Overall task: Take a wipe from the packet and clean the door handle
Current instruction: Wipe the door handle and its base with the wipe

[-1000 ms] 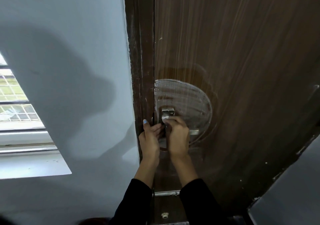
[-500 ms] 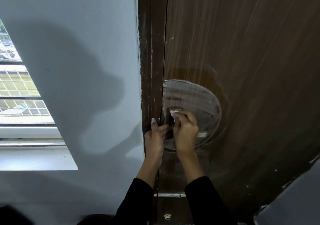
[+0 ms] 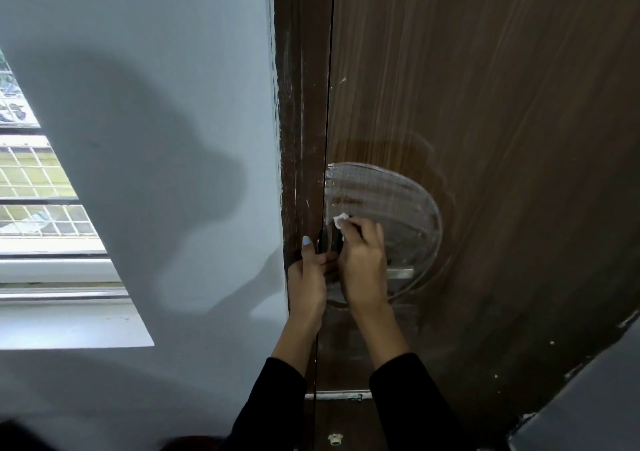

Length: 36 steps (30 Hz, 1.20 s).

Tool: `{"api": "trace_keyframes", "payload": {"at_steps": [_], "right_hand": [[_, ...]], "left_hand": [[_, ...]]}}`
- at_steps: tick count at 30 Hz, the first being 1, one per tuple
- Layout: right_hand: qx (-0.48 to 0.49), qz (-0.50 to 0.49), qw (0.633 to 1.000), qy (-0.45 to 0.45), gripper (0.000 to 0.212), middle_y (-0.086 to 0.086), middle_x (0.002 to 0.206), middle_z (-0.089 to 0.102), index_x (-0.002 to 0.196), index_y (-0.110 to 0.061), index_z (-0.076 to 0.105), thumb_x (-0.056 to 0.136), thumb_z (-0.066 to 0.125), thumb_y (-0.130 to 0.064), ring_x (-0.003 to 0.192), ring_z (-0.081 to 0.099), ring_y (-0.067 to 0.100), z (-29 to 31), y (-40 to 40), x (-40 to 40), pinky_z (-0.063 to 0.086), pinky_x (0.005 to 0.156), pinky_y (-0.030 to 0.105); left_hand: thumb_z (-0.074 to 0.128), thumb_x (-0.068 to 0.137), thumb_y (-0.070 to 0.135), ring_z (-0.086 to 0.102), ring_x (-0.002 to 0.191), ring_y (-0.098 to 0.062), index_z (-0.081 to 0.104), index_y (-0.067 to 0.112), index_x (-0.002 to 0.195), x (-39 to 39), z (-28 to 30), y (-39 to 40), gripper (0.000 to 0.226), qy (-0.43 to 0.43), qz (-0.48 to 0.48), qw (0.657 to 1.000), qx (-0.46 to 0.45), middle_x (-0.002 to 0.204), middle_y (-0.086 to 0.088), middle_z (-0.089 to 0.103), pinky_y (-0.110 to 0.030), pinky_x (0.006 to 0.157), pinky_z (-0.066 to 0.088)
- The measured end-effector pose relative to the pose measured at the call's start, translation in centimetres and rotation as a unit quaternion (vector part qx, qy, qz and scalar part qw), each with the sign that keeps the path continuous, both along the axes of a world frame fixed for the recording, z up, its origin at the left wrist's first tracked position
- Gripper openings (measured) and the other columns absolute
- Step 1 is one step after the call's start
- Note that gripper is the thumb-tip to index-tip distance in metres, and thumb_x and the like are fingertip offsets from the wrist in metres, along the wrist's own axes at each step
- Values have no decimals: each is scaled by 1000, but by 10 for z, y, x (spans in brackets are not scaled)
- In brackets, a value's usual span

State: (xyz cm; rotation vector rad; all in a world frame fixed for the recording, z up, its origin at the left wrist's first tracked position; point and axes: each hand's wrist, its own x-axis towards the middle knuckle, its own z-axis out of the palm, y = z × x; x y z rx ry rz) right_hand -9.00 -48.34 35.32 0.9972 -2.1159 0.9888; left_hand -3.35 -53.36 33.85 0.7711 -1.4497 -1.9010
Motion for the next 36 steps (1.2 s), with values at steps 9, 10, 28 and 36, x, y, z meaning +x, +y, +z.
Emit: {"api": "trace_keyframes", "payload": {"at_steps": [9,10,28,36], "right_hand": [[35,11,999,27,36,19,106,63,104,3,66,69,71,9,96,58,34,-2,-3,5,56,76,40],[40,13,999,27,36,18,107,64,103,2,67,68,72,9,96,59,34,-3,-3,5,56,77,39],[-138,-70,975,-161,20,9,100,69,108,-8,64,89,58,-6,90,65,19,18,6,1,50,78,24],[-44,-109,959,-259,13,13,90,72,93,-8,70,87,60,-5,81,67,22,5,17,-5,39,63,17]], "left_hand": [[26,97,54,64,100,-20,69,18,95,1,3,0,56,-35,18,998,-39,104,-6,70,-34,94,49],[26,97,55,64,101,-20,69,18,98,1,4,0,57,-42,17,998,-42,106,-6,70,-35,97,48],[31,99,47,69,94,-20,70,6,97,2,-3,-1,57,0,-1,998,-56,98,-11,72,-37,95,51],[29,100,44,68,87,-10,70,10,91,0,-5,-4,54,12,-2,999,-53,89,-5,70,-18,76,51]]}}
